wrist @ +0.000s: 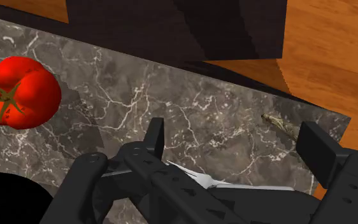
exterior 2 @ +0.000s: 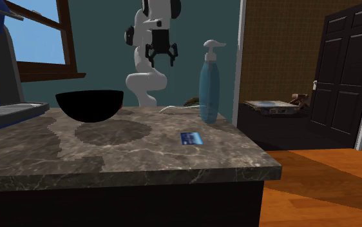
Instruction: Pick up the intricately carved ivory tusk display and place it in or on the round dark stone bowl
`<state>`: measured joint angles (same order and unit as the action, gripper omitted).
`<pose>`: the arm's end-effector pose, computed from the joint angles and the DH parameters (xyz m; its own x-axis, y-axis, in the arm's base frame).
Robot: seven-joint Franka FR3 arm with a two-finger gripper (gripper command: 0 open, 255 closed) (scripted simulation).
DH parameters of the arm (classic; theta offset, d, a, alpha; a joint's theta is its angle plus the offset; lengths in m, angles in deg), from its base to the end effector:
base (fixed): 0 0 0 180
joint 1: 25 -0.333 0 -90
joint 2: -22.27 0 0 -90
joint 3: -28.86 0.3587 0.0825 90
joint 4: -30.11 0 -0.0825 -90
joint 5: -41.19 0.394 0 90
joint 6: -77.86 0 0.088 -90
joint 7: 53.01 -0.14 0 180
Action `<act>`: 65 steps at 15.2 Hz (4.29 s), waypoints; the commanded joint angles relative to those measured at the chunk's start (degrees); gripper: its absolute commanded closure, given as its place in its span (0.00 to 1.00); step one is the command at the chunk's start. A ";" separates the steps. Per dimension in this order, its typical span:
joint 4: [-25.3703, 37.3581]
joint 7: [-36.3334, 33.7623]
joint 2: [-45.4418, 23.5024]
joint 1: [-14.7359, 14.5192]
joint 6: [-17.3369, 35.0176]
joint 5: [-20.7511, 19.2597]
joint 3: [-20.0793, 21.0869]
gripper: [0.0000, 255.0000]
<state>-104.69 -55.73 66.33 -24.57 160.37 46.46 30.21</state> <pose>0.2718 0.0203 0.5747 0.9888 -0.0284 -0.1463 -0.0388 -0.9969 -0.0686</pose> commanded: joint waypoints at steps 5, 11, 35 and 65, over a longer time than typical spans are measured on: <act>-3.83 7.78 -2.54 -4.30 9.28 0.75 0.73 0.00; -8.11 19.29 -7.50 -10.92 22.96 2.36 2.16 0.00; -14.90 32.68 -17.30 -19.05 44.63 5.58 4.84 1.00; -0.16 22.39 -32.42 -18.00 30.15 2.16 8.51 1.00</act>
<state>-104.67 -33.35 34.07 -42.46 190.57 48.44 38.58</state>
